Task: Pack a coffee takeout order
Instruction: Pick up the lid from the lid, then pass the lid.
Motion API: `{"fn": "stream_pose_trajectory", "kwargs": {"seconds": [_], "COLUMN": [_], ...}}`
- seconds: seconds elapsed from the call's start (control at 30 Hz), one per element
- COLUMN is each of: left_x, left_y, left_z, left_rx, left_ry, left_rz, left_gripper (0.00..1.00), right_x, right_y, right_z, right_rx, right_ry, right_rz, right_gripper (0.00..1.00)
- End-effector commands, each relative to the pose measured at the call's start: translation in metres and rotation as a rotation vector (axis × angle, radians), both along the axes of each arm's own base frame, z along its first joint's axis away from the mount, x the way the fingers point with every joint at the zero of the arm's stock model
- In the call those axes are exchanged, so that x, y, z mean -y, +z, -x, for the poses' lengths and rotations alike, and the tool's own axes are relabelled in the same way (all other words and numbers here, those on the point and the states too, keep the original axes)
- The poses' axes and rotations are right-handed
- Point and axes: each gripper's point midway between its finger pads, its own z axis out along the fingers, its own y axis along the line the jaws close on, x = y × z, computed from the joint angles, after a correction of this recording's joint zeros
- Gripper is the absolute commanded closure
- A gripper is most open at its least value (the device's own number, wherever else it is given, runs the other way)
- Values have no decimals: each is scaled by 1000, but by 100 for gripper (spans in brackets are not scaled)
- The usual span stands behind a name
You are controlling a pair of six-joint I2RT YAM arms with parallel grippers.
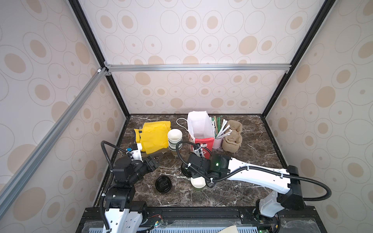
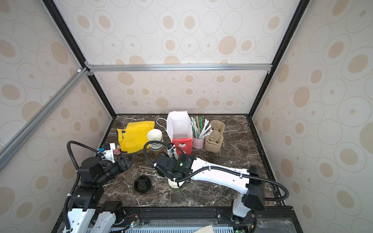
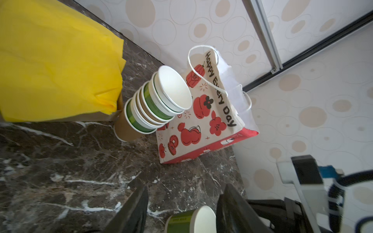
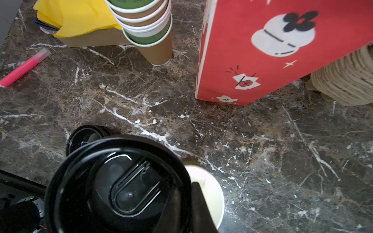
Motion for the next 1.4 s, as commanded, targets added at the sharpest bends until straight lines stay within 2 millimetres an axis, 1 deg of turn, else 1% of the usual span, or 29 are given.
{"fn": "stream_pose_trajectory", "kwargs": {"seconds": [0.0, 0.1, 0.23, 0.33, 0.5, 0.53, 0.77, 0.93, 1.03, 1.17, 1.37], "left_x": [19, 29, 46, 58, 62, 62, 64, 66, 65, 66, 65], "left_y": [7, 1, 2, 2, -14, -17, -15, -15, -15, -16, -12], "left_z": [10, 12, 9, 12, 15, 15, 11, 10, 8, 8, 7], "left_rx": [-7, -16, -10, -9, -53, -63, -66, -77, -81, -85, -79], "left_ry": [-70, -105, -169, -232, -251, -247, -239, -248, -245, -247, -239], "left_rz": [141, 181, 185, 168, 170, 172, 238, 227, 213, 201, 207], "left_gripper": [40, 38, 35, 32, 33, 34, 40, 50, 56, 60, 69], "right_x": [3, 0, -13, -25, -43, -47, -65, -76, -80, -83, -86], "right_y": [7, 9, 11, 13, 13, 13, 14, 11, 13, 14, 12], "right_z": [-5, -9, -14, -18, -19, -19, -20, -25, -27, -30, -33], "right_rx": [17, 18, 14, 14, -6, -8, -15, -18, -12, 3, 16], "right_ry": [35, 46, 67, 76, 87, 95, 115, 117, 125, 124, 125], "right_rz": [-5, -15, -32, -39, -82, -94, -145, -144, -136, -139, -133], "right_gripper": [88, 87, 87, 87, 87, 86, 86, 86, 86, 86, 85]}}
